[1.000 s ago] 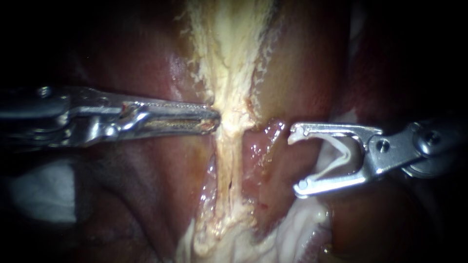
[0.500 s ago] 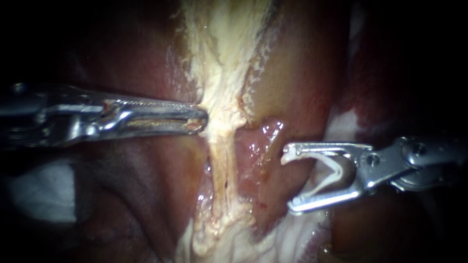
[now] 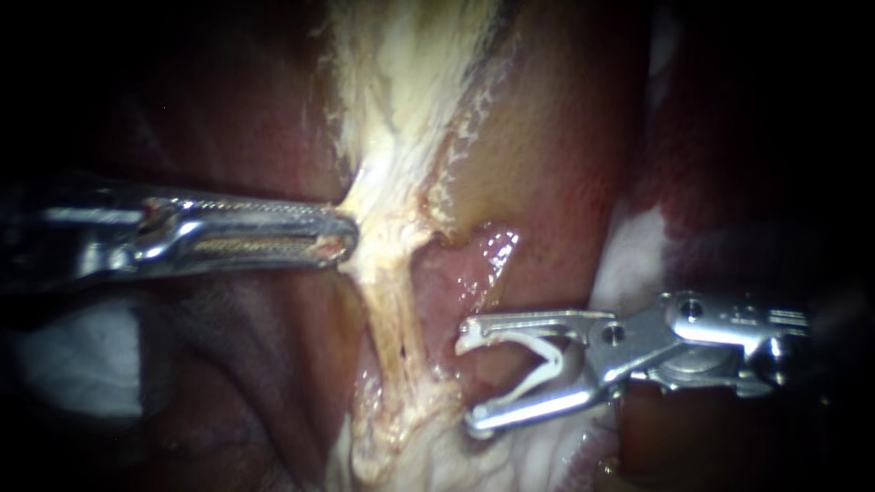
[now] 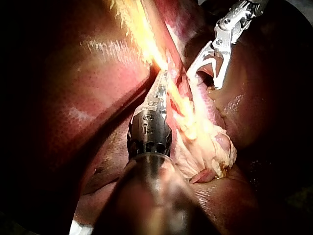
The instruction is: Clipping first clip left tube
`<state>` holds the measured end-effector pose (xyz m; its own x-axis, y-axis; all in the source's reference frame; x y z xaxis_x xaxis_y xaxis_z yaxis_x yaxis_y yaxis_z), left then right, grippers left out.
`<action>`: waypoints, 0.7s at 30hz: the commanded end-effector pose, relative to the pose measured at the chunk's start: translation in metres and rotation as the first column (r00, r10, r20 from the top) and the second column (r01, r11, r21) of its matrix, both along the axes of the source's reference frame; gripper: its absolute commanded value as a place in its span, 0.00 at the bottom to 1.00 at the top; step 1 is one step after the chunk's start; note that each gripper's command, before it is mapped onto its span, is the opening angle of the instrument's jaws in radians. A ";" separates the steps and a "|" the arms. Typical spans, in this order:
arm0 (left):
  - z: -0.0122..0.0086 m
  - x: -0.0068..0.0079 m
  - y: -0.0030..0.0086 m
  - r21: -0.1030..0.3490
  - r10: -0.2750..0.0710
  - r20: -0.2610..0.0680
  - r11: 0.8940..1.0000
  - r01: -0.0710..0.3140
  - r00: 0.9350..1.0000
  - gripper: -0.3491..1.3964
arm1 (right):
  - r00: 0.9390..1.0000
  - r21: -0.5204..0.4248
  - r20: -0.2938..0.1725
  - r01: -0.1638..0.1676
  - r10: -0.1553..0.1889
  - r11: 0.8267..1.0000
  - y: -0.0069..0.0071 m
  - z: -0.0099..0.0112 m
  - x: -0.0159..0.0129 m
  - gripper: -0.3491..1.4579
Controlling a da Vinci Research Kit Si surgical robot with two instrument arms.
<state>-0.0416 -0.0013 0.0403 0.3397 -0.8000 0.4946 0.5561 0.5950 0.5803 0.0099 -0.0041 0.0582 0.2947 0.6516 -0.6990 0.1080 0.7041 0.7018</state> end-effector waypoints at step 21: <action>-0.0010 0.0005 -0.0001 0.002 -0.002 -0.002 1.000 0.002 1.000 0.00 | 1.000 0.009 0.004 0.003 -0.003 1.000 -0.0009 0.0038 0.0042 0.52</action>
